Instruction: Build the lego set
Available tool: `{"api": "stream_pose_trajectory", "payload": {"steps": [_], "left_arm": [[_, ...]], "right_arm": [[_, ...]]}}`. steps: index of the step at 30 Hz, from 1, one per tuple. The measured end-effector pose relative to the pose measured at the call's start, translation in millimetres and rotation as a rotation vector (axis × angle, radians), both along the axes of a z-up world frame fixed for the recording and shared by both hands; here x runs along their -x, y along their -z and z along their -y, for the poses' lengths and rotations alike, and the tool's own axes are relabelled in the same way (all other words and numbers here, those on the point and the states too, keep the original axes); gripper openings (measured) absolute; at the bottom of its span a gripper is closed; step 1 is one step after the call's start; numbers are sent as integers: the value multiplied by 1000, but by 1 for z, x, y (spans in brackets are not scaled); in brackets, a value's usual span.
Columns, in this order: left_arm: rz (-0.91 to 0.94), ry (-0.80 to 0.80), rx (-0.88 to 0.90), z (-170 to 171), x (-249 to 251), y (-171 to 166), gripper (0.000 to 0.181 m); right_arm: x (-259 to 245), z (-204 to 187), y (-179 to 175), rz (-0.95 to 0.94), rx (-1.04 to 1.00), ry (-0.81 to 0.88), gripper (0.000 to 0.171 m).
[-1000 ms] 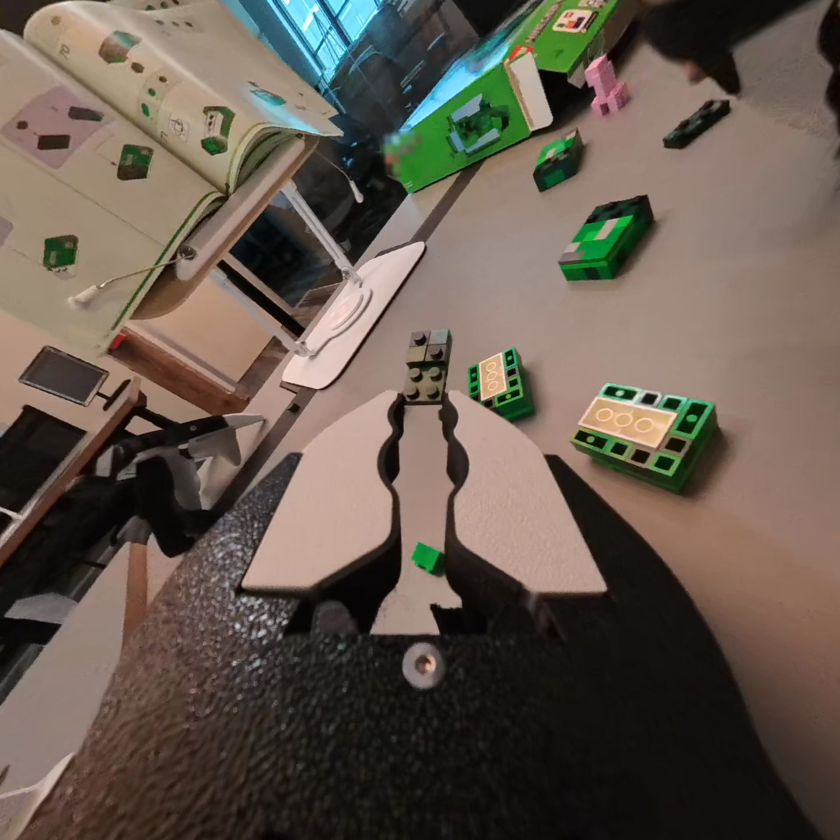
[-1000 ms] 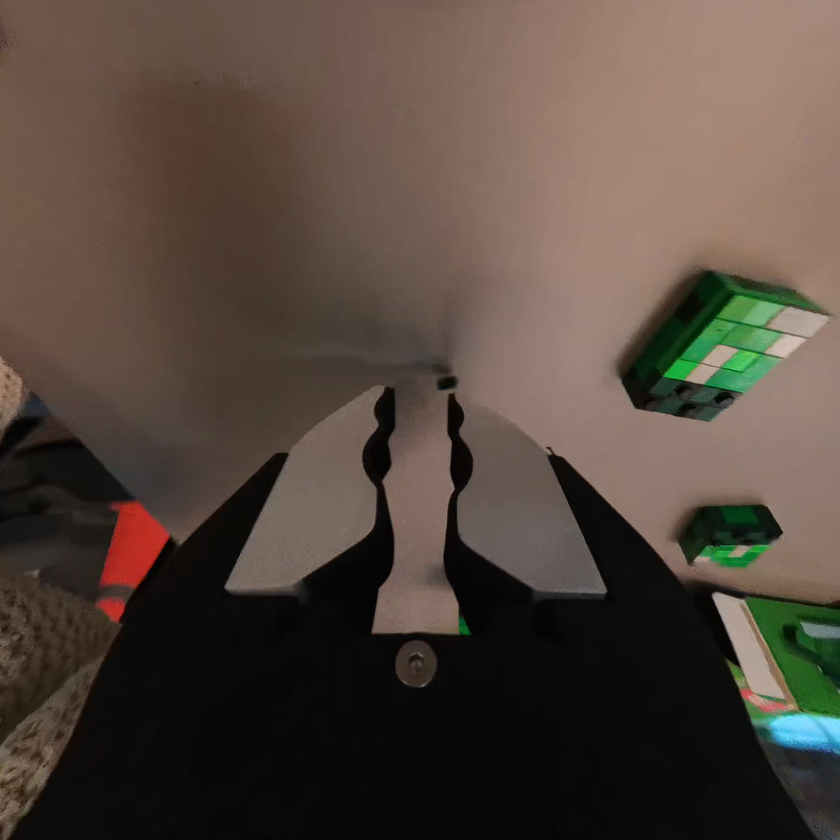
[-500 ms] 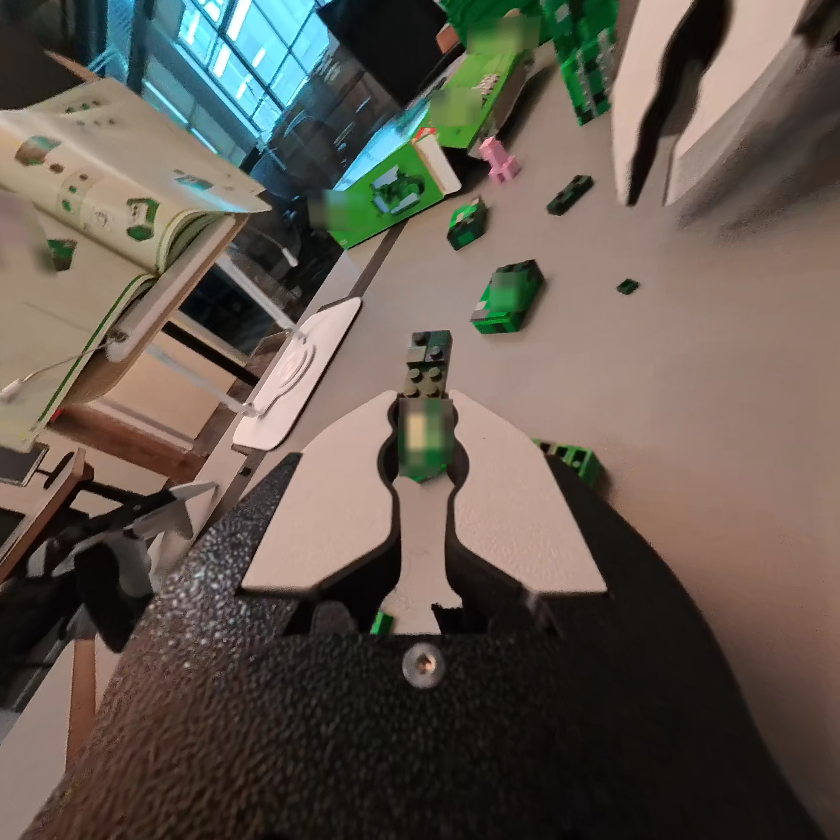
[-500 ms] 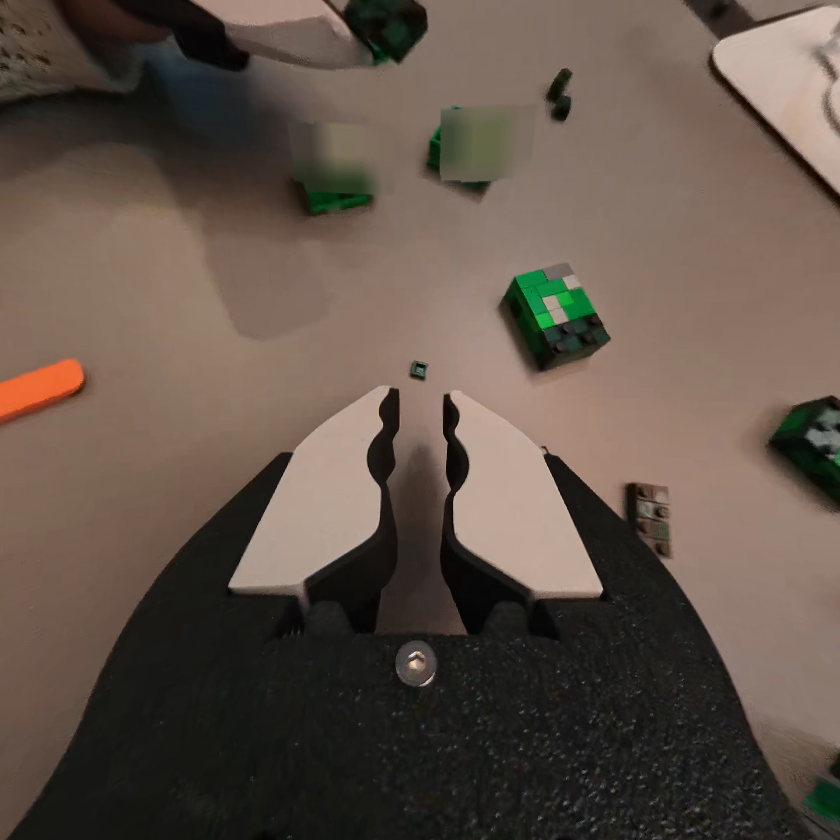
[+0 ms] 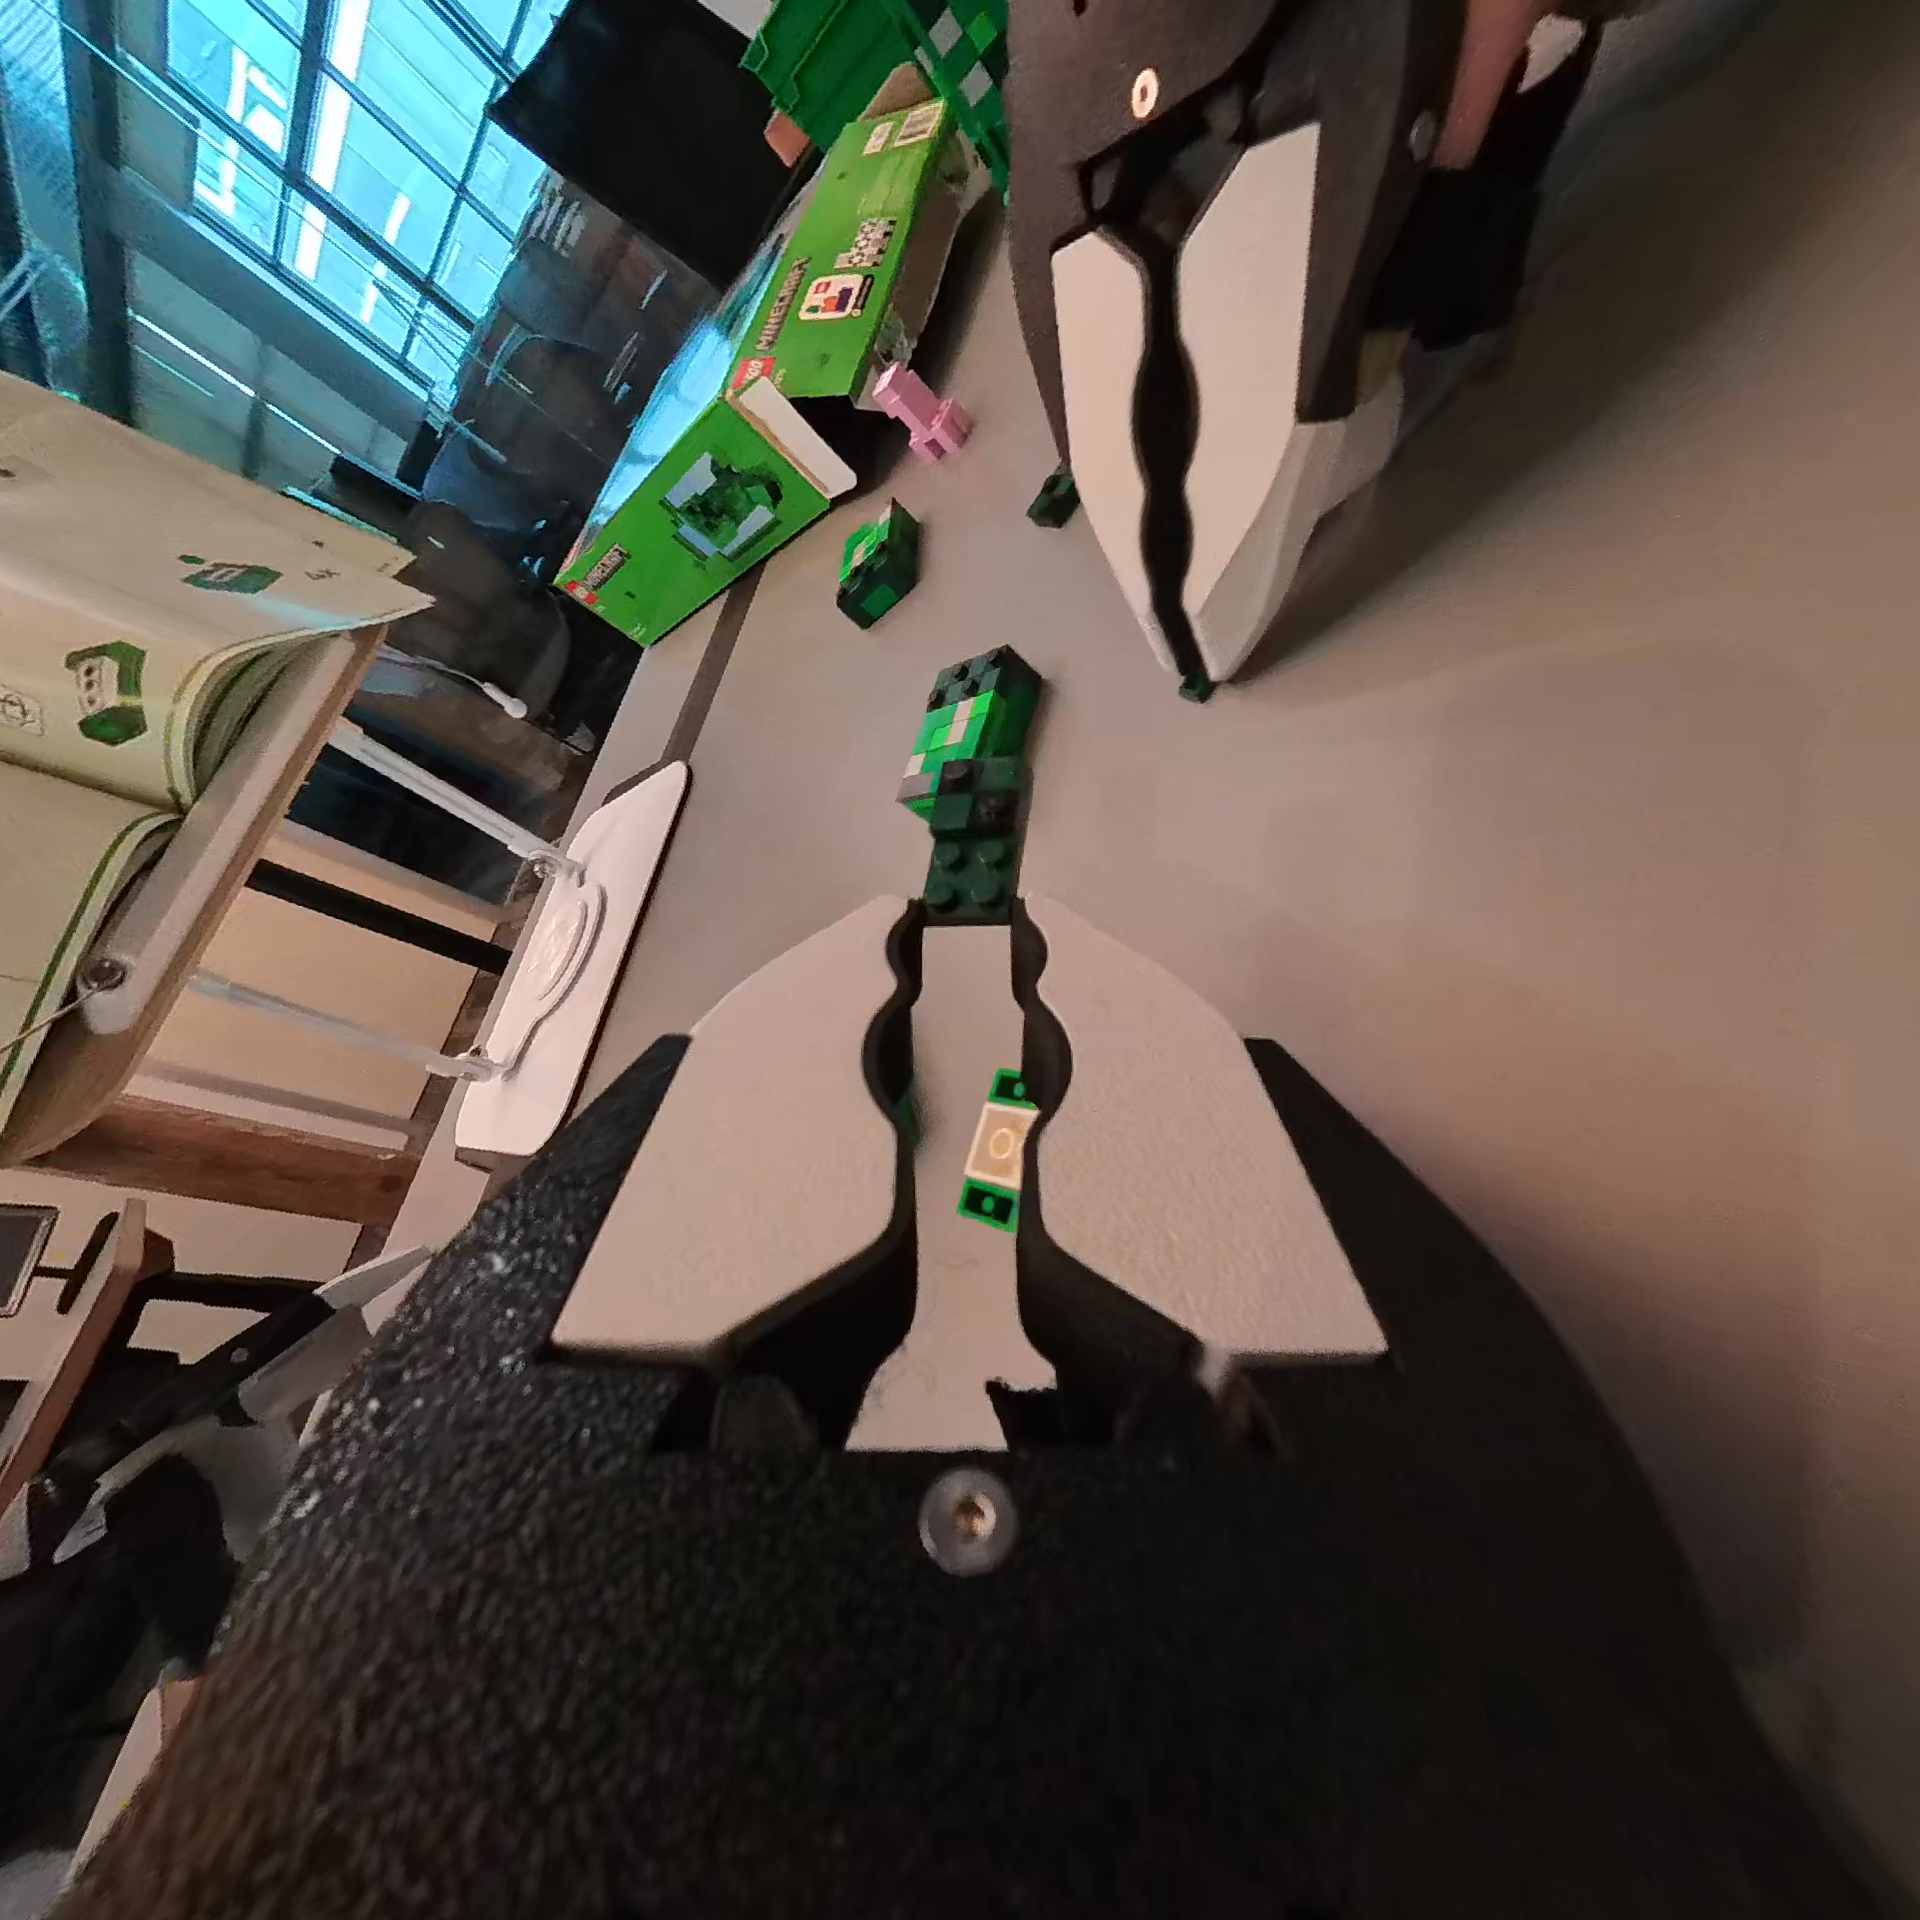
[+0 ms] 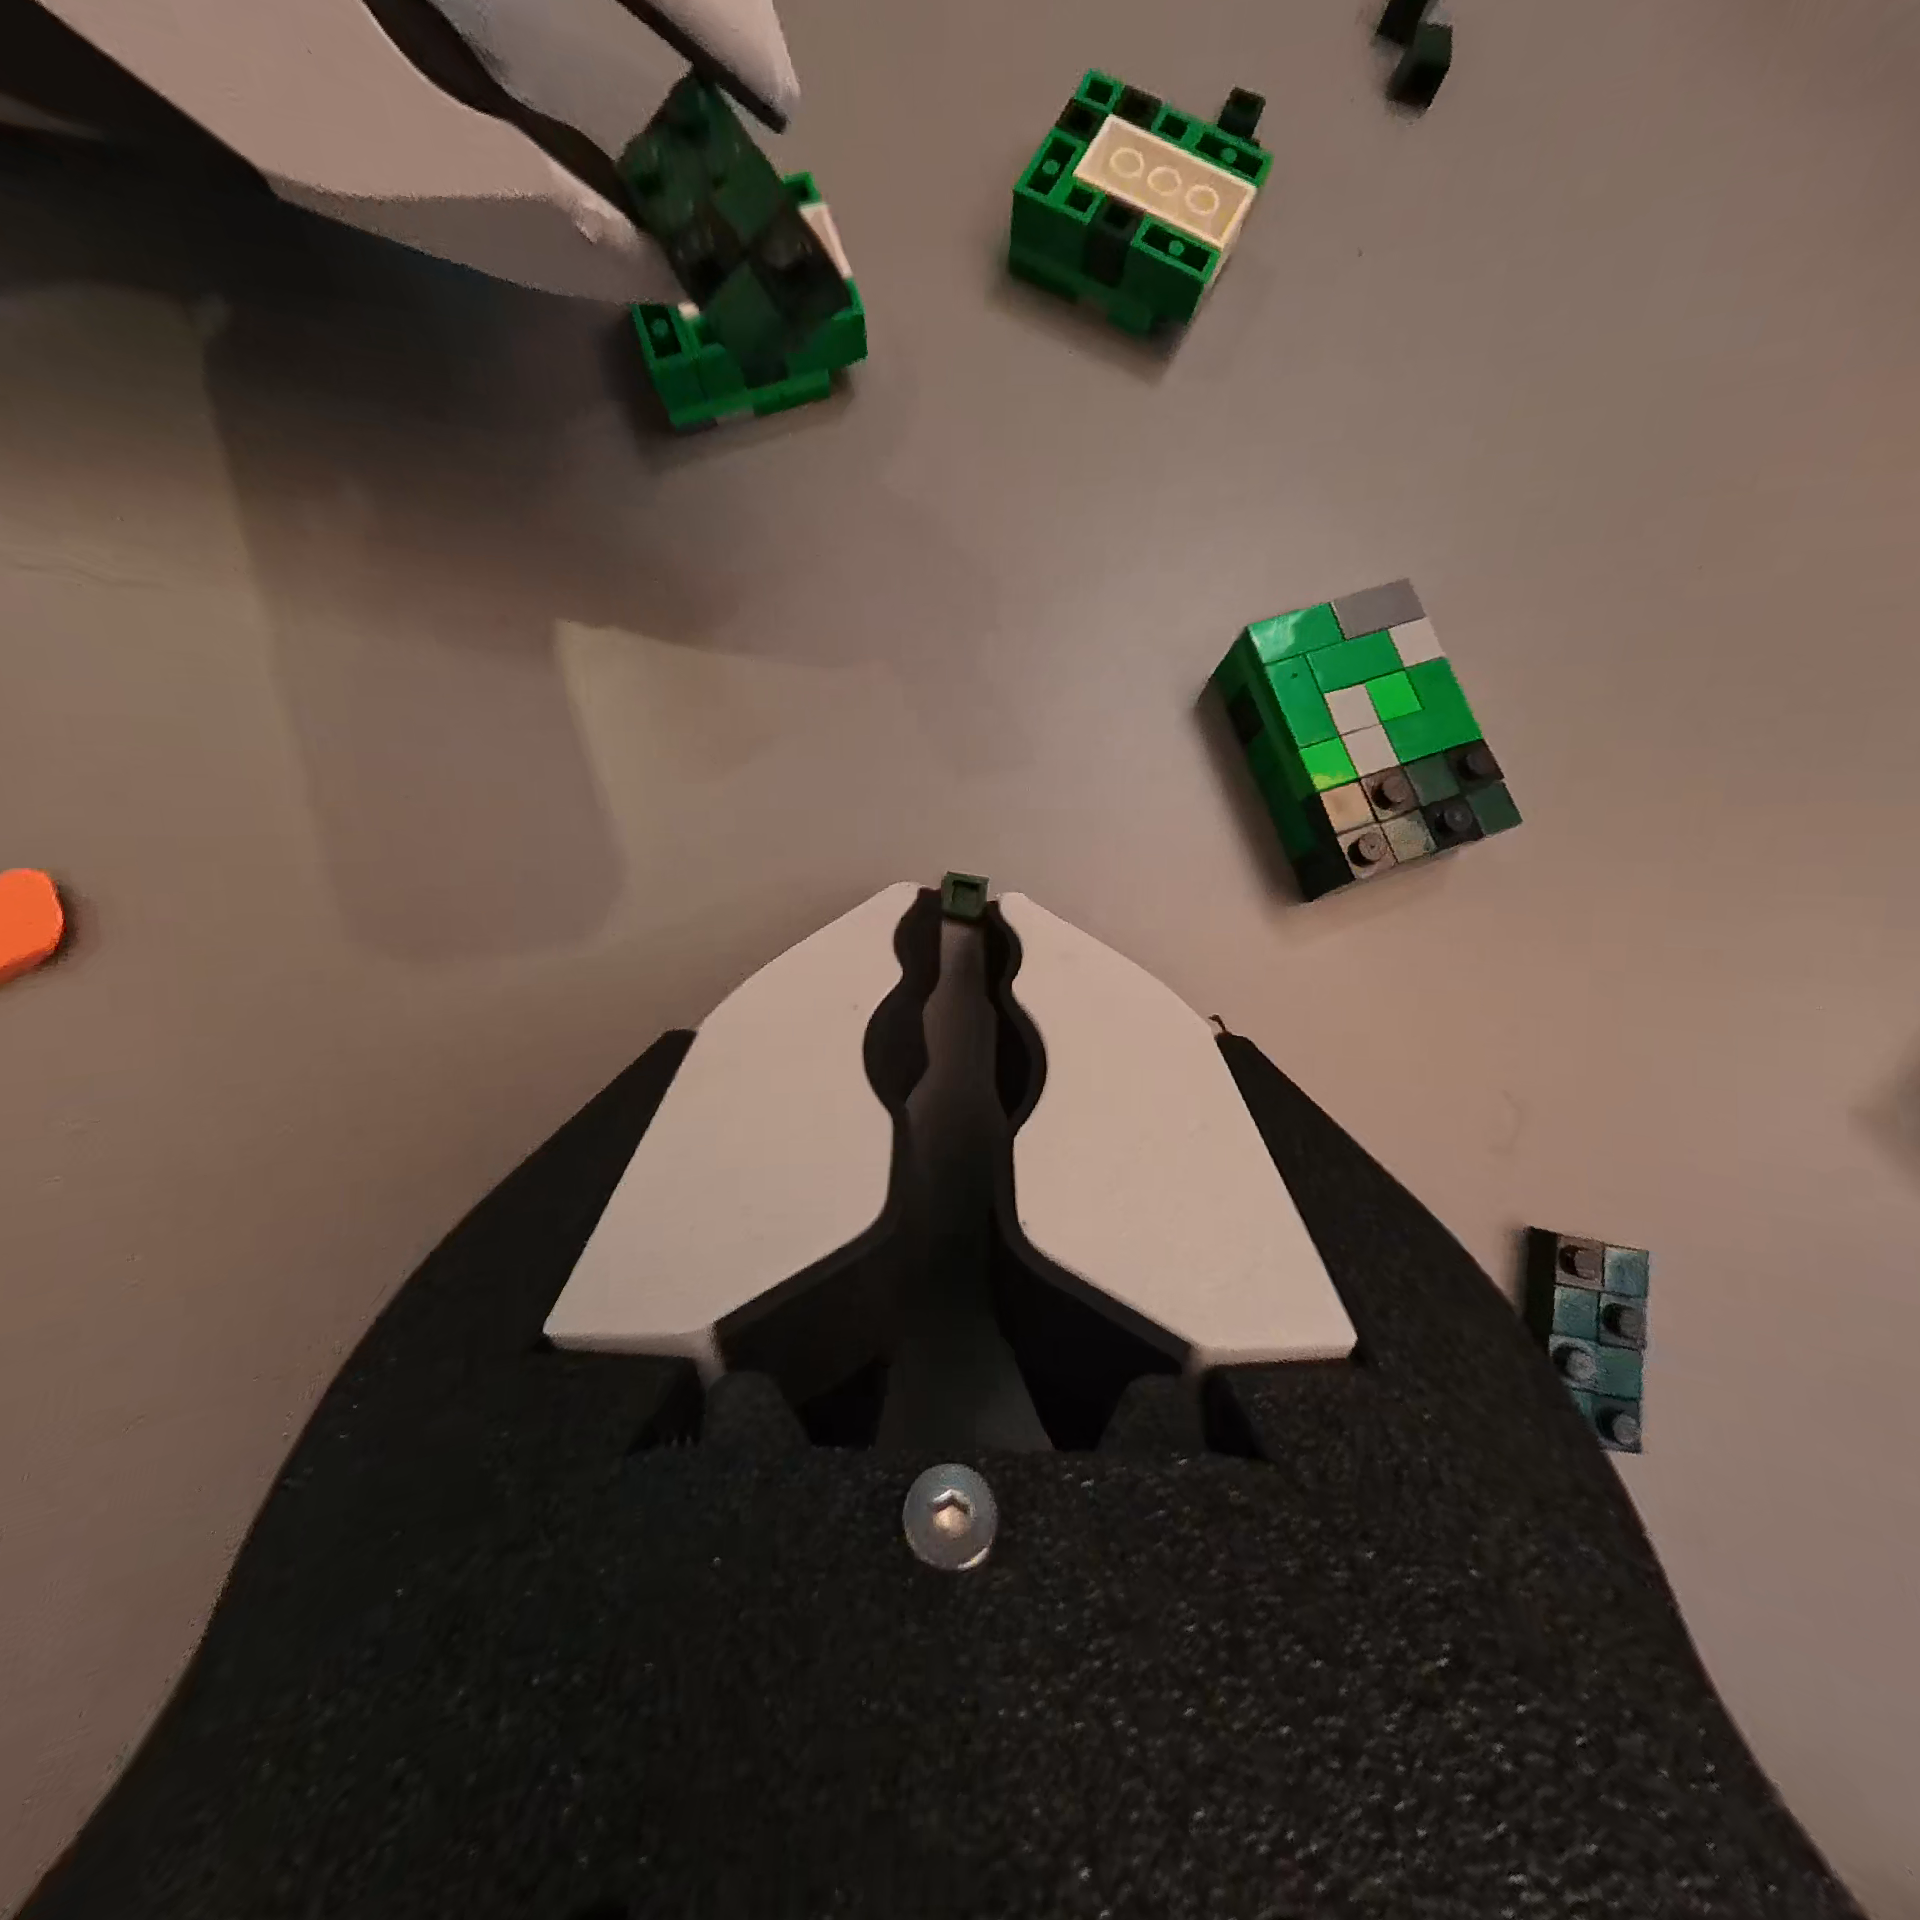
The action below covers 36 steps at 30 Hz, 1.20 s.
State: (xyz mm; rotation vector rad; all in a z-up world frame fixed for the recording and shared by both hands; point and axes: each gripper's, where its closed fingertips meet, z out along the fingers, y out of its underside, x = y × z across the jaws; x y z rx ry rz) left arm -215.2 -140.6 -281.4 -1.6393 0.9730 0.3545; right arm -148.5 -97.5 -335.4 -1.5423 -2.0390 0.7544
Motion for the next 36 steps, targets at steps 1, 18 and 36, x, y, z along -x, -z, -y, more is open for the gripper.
{"api": "stream_pose_trajectory", "payload": {"steps": [1, 18, 36], "left_arm": [[-4, 4, 2, 0, -2, 1, 15], [-132, 18, 9, 0, -30, 9, 15], [-113, -35, 104, -3, -12, 22, 15]], "right_arm": [[0, 1, 0, 2, -8, -8, 8], [9, 40, -36, -109, -33, -157, 7], [-63, -4, -3, 520, -263, -233, 6]]}}
